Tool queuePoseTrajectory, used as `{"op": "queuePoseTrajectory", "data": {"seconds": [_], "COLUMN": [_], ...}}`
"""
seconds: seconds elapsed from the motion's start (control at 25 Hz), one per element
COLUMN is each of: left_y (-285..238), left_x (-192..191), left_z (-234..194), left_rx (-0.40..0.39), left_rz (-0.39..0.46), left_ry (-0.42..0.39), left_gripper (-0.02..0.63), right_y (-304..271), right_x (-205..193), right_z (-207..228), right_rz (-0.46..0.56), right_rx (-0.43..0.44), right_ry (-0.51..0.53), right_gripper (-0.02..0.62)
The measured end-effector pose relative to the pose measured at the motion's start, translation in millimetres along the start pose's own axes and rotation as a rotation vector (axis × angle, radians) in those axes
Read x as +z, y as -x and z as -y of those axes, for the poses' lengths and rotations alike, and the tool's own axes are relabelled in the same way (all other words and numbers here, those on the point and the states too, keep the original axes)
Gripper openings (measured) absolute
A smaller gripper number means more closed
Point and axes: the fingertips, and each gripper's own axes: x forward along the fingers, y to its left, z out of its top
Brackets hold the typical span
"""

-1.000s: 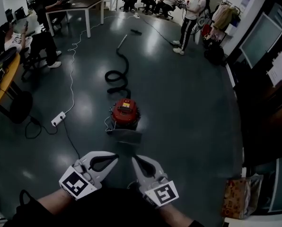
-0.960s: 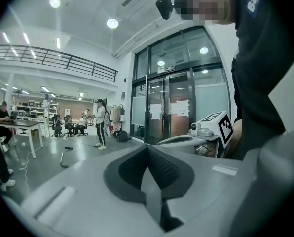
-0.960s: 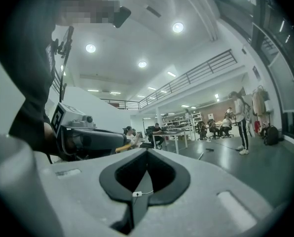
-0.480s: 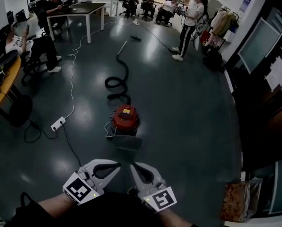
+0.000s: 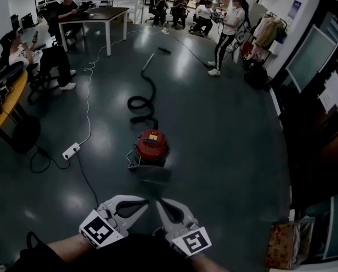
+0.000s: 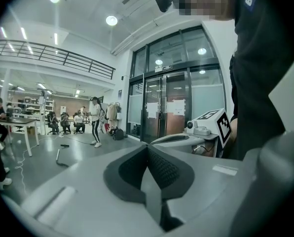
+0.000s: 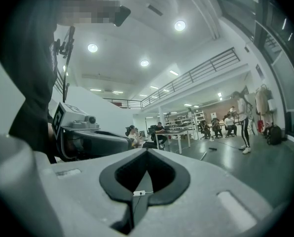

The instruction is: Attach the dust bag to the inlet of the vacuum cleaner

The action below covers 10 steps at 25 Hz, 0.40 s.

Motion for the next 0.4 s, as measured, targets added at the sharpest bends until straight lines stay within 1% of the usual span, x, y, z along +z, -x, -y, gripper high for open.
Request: {"op": "queuePoseTrajectory", "data": {"seconds": [0.4], "left_y": [4.7], "left_x": [-3.4], "left_z": [4.8], "left_rx": [0.007], "left_rz": [0.002], "left_ry": [0.005], "left_gripper": [0.002], "right_y": [4.0], "right_x": [-1.2], "right_z": [-6.1], "right_rz": [-0.003], "right_rx": [0.006], "right_ry": [0.016], "right_gripper": [0.002]}}
